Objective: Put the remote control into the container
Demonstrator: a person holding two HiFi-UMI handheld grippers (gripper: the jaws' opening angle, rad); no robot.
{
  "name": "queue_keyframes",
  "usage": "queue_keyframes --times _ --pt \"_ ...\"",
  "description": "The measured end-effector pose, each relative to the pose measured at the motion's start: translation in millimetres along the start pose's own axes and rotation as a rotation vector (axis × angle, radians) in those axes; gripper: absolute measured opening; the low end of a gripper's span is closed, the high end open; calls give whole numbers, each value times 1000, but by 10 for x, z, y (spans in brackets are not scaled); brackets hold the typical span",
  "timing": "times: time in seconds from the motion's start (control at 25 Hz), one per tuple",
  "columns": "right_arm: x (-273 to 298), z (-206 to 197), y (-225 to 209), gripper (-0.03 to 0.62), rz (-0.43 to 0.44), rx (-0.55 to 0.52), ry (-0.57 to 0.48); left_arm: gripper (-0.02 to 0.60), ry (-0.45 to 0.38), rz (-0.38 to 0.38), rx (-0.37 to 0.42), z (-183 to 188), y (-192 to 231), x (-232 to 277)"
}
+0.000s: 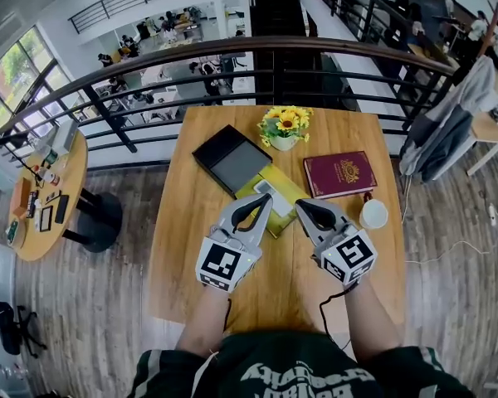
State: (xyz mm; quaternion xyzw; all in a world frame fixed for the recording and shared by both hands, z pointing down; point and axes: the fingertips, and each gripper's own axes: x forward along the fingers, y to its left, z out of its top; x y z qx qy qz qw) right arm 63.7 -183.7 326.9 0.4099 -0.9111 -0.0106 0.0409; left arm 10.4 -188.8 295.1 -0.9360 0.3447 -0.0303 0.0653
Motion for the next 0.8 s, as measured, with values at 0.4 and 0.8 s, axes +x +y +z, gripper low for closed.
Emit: queue_keyframes --times 0.4,0.8 --pt "16 99 -26 17 -7 -8 -4 -5 10 4 4 33 40 -17" --pt "13 71 -46 17 -9 -8 -1 -5 8 0 16 33 6 3"
